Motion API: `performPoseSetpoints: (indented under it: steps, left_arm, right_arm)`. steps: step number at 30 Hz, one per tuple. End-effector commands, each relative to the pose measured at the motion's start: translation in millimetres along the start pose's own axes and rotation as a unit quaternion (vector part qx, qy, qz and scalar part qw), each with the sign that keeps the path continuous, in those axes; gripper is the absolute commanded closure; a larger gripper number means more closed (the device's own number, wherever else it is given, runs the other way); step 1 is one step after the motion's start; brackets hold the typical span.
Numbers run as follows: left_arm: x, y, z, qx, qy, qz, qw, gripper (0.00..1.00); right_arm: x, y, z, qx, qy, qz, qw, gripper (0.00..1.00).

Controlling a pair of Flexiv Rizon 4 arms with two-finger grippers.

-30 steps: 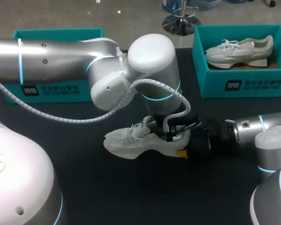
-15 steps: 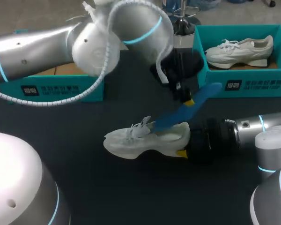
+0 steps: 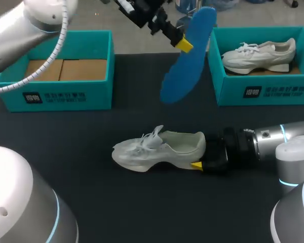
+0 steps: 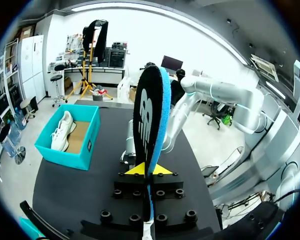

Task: Take the shoe out of the shoebox, open the shoe tongue, remove and reinsert the insole, then place the shoe into the shoebox

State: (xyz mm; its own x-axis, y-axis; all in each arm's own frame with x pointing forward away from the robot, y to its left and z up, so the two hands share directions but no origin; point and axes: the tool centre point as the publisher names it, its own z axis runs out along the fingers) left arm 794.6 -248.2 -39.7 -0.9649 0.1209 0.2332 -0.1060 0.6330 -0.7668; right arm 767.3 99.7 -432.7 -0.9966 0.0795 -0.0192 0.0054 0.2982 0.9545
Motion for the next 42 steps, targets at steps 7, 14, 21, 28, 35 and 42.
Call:
performPoseSetpoints:
  steps: [7, 14, 21, 28, 35, 42]
  left_arm:
    - [-18.2, 36.6, -97.2, 0.142, 0.004, -0.063, 0.988, 1.00]
    - [-39.7, 56.4, -116.5, 0.158, 0.026, -0.113, 0.981, 1.00]
    - [-52.6, 70.6, -123.8, 0.160, 0.036, -0.140, 0.976, 1.00]
    - [-56.1, 72.1, -126.9, 0.155, 0.050, -0.132, 0.978, 1.00]
    - [-56.7, 71.7, -126.7, 0.151, 0.048, -0.136, 0.978, 1.00]
    - [-56.7, 71.7, -126.7, 0.151, 0.048, -0.136, 0.978, 1.00]
  right_arm:
    - [-0.5, -3.8, 4.0, 0.001, 0.000, 0.000, 1.000, 1.00]
    - [-0.5, -3.8, 4.0, 0.001, 0.000, 0.000, 1.000, 1.00]
    - [-0.5, -3.8, 4.0, 0.001, 0.000, 0.000, 1.000, 1.00]
    - [-0.5, -3.8, 4.0, 0.001, 0.000, 0.000, 1.000, 1.00]
    - [0.0, 1.1, 0.0, 0.000, -0.003, -0.002, 1.000, 0.00]
    - [3.1, 19.2, -17.9, 0.021, -0.015, 0.000, 1.000, 0.00]
